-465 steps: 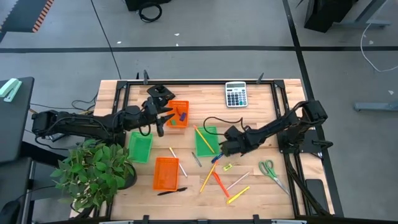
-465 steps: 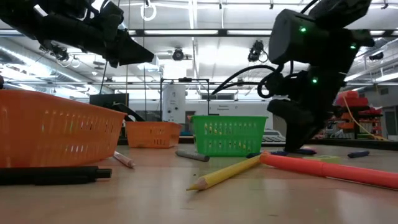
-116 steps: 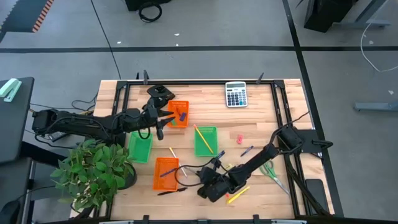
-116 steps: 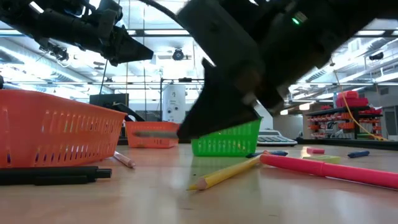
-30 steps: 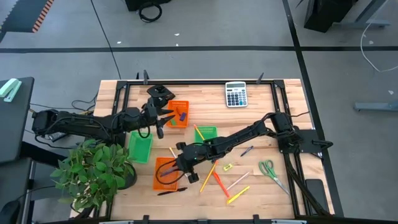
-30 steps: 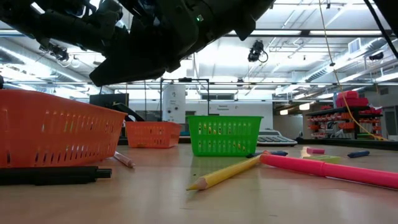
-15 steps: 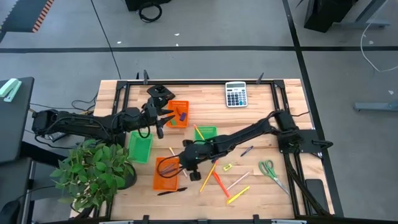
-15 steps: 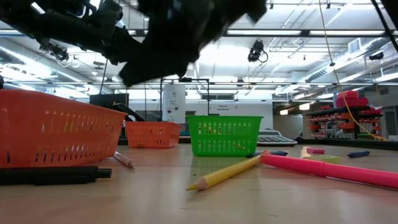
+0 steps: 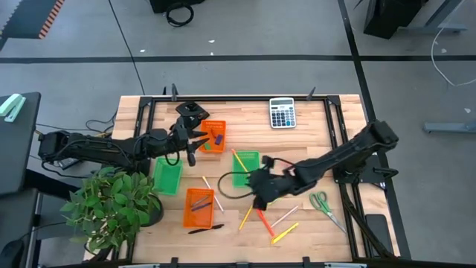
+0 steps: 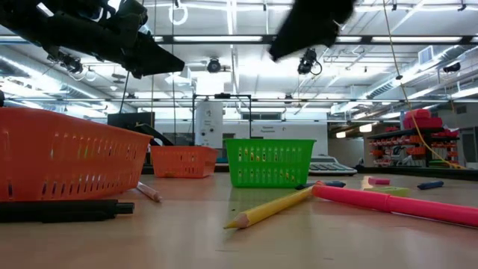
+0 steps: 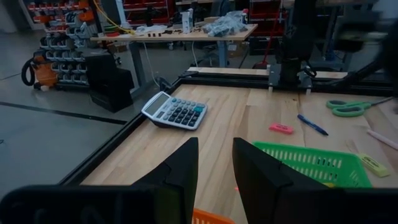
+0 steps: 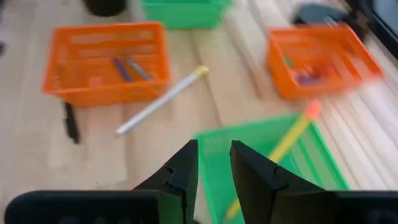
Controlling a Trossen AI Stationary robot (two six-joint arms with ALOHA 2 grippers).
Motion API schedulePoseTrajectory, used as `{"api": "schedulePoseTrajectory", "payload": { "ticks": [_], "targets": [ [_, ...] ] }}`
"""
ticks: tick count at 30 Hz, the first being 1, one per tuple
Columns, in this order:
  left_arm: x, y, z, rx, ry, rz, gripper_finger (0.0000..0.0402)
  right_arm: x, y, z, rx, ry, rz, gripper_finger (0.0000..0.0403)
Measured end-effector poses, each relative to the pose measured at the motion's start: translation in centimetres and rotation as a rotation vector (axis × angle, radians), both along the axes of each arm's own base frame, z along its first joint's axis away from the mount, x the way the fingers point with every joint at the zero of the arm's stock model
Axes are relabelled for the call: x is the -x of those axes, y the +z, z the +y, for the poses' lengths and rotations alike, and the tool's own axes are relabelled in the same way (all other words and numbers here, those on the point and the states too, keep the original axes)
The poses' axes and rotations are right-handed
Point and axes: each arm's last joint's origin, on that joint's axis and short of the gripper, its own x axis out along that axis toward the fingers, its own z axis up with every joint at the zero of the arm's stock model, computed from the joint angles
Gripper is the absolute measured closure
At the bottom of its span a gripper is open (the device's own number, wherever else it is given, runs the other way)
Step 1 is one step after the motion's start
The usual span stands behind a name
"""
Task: Sort crayons/erasers/pens/pencils in bins
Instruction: Put the blue crayon into the bottom orange basket
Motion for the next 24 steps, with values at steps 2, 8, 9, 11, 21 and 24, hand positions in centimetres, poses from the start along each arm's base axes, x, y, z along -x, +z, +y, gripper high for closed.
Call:
{"api": "schedulePoseTrajectory", "payload": {
  "ticks": [2,8,9,11,21,24],
  "targets": [
    [0.0,0.0,0.0,0.000,0.000,-0.002,0.0294,1.7,-1.2,-0.4,-0.014,-0.070,0.005,0.0302],
    [0.0,0.0,0.0,0.001,0.000,-0.004,0.0294,6.8,-4.9,-1.2,-0.035,-0.245,-0.036,0.0302],
    [0.0,0.0,0.0,0.001,0.000,-0.004,0.0294,7.6,-5.4,-1.3,-0.034,-0.267,-0.054,0.0302],
    [0.0,0.0,0.0,0.001,0.000,-0.004,0.0294,9.2,-6.3,-1.4,-0.044,-0.308,-0.101,0.0302],
    [0.0,0.0,0.0,0.000,0.003,0.000,0.0294,13.5,-10.0,-2.6,-0.200,-0.559,-0.160,0.0302],
    [0.0,0.0,0.0,-0.002,0.002,0.005,0.0294,14.1,-10.6,-2.8,-0.212,-0.572,-0.056,0.0302]
  ]
}}
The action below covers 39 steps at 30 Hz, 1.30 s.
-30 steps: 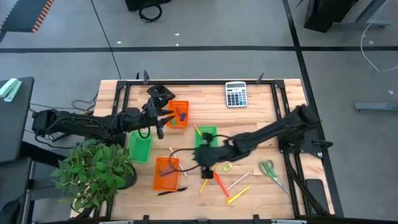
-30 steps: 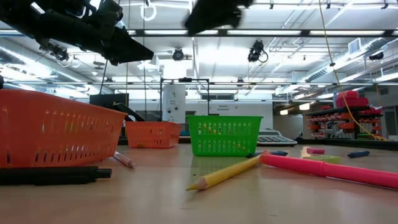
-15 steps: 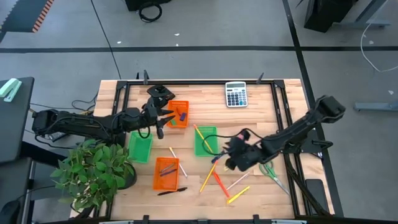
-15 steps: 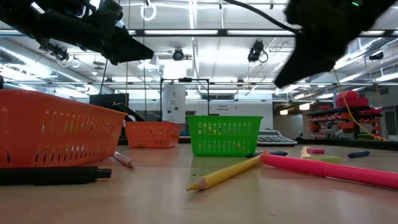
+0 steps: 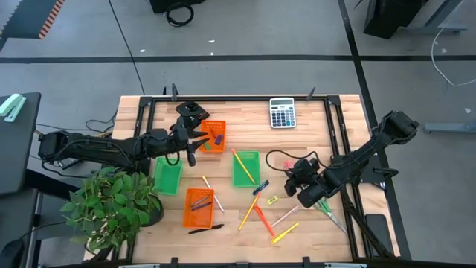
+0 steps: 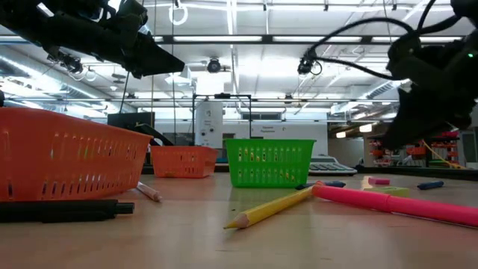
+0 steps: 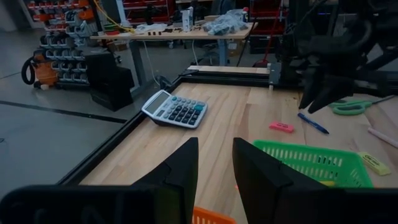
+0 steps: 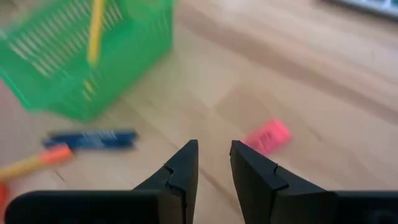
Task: Sort crayons/erasers/pens/pencils in bins
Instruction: Put the blue crayon into the bottom orange basket
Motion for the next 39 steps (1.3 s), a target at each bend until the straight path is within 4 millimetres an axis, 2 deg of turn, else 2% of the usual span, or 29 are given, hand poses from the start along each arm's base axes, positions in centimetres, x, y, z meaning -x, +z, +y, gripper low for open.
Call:
{"api": "schedulePoseTrajectory", "payload": {
  "ticks": [9,14,26,34,39],
  "targets": [
    [0.0,-0.1,0.0,-0.020,-0.002,0.023,0.0294,1.2,-0.3,0.9,-0.039,0.068,0.095,0.0302],
    [0.0,-0.1,0.0,-0.020,-0.003,0.021,0.0294,2.5,-0.7,0.8,-0.096,-0.040,0.172,0.0302],
    [0.0,-0.1,0.0,-0.019,-0.003,0.021,0.0294,4.2,-0.7,-0.3,-0.135,-0.297,0.241,0.0302],
    [0.0,-0.1,0.0,-0.019,-0.002,0.020,0.0294,3.9,-1.1,-1.3,-0.142,-0.359,0.242,0.0302],
    [0.0,-0.1,0.0,-0.018,-0.002,0.017,0.0294,3.9,-2.2,-2.1,-0.180,-0.361,0.262,0.0302]
  ]
}}
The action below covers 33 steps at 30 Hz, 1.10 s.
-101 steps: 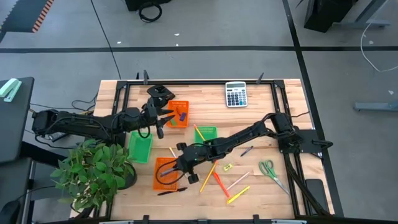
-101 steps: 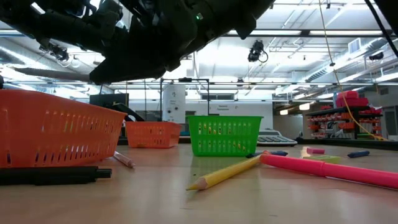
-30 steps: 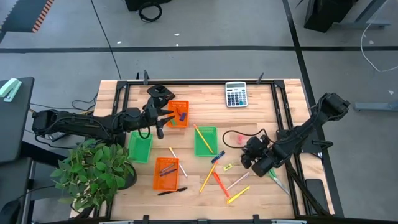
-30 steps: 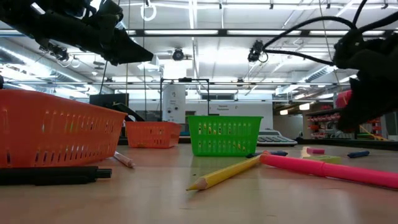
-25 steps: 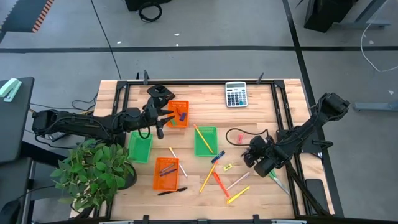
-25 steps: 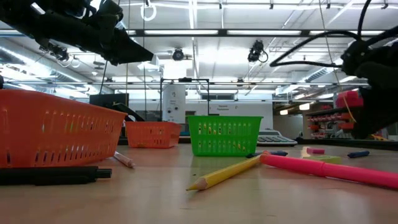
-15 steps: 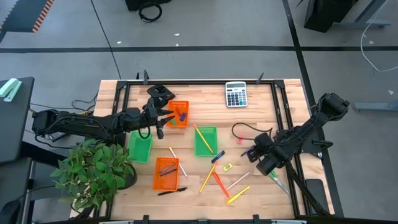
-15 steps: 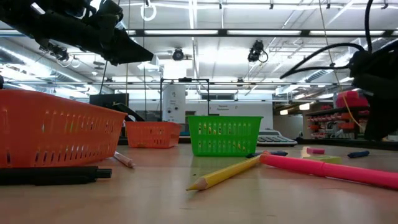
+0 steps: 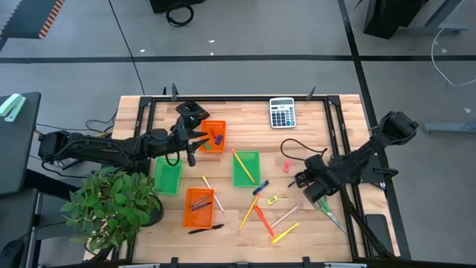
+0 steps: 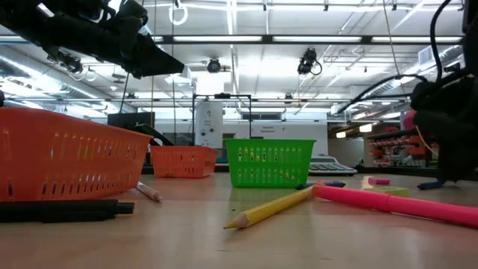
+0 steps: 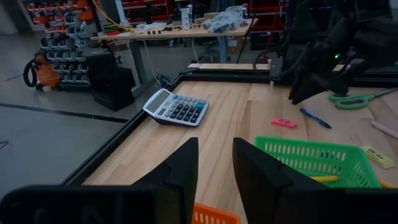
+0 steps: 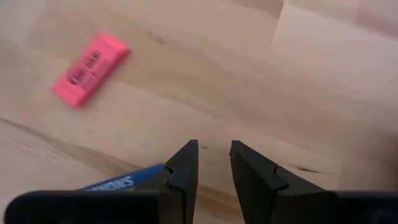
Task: Sort crayons/erasers/pens/pencils in bins
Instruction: Put the blue crayon into the bottom orange basket
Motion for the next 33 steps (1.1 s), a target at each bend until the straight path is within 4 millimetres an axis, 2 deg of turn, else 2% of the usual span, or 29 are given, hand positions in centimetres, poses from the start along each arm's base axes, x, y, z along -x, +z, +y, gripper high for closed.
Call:
{"api": "schedulePoseTrajectory", "payload": {
  "ticks": [4,8,18,25,29,33],
  "targets": [
    [0.0,0.0,0.0,0.000,0.000,0.000,0.0294,0.2,-0.8,-0.3,-0.021,0.011,-0.017,0.0302],
    [0.0,0.0,0.0,0.000,0.000,0.001,0.0294,0.1,-0.7,0.0,-0.029,0.022,-0.026,0.0302],
    [0.0,0.0,0.0,0.000,0.000,0.001,0.0294,-1.4,-0.3,2.2,-0.182,0.121,-0.171,0.0302],
    [0.0,0.0,0.0,0.000,0.000,0.001,0.0294,-2.8,1.3,3.7,-0.269,0.191,-0.198,0.0302],
    [0.0,0.0,0.0,0.000,0.000,0.001,0.0294,-3.7,2.6,4.3,-0.214,0.325,-0.200,0.0302],
    [0.0,0.0,0.0,-0.001,0.000,0.000,0.0294,-4.4,3.7,4.8,-0.003,0.557,-0.211,0.0302]
  ]
}}
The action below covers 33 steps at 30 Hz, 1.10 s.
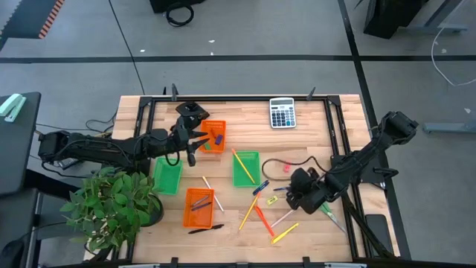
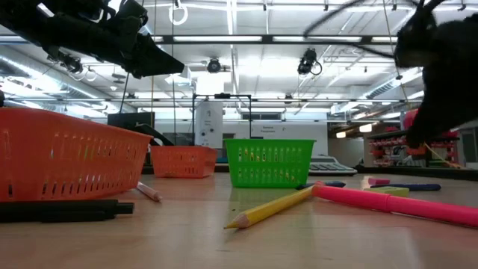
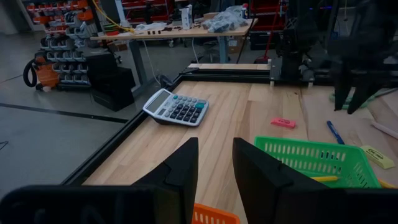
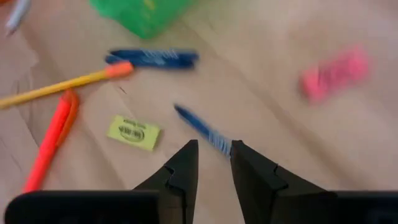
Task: Sort crayons/erasers/pens/pencils in bins
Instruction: Put the blue crayon into the bottom orange basket
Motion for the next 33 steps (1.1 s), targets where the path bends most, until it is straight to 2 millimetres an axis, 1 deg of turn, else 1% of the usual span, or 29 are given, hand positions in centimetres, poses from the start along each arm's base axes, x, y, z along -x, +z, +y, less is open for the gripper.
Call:
{"api": "schedulePoseTrajectory", "payload": {
  "ticks": [3,5,7,10,14,18,21,28,33],
  "targets": [
    [0.0,0.0,0.0,0.000,0.000,0.000,0.0294,0.1,0.2,0.3,0.168,0.144,-0.008,0.0302],
    [0.0,0.0,0.0,0.000,0.000,0.000,0.0294,0.1,0.0,0.5,0.242,0.219,0.001,0.0302],
    [0.0,0.0,0.0,-0.002,0.000,0.001,0.0294,0.4,-0.3,0.6,0.286,0.252,-0.001,0.0302],
    [0.0,0.0,0.0,-0.021,-0.003,0.013,0.0294,0.7,-0.9,0.7,0.308,0.268,-0.047,0.0301],
    [-0.2,-0.3,0.0,-0.043,-0.007,0.040,0.0294,1.4,-2.3,0.4,0.304,0.236,-0.130,0.0301],
    [-0.3,-0.5,0.0,-0.042,-0.007,0.049,0.0294,2.4,-3.8,0.0,0.287,0.224,-0.217,0.0301],
    [-0.3,-0.6,0.0,-0.042,-0.007,0.055,0.0294,3.2,-4.6,-0.2,0.309,0.219,-0.267,0.0301],
    [-0.3,-0.5,0.0,-0.047,-0.007,0.043,0.0294,4.8,-6.0,-1.0,0.337,0.245,-0.284,0.0301],
    [-0.4,-0.2,0.0,-0.048,-0.007,0.018,0.0294,5.3,-6.6,-1.3,0.353,0.285,-0.297,0.0301]
  ]
}}
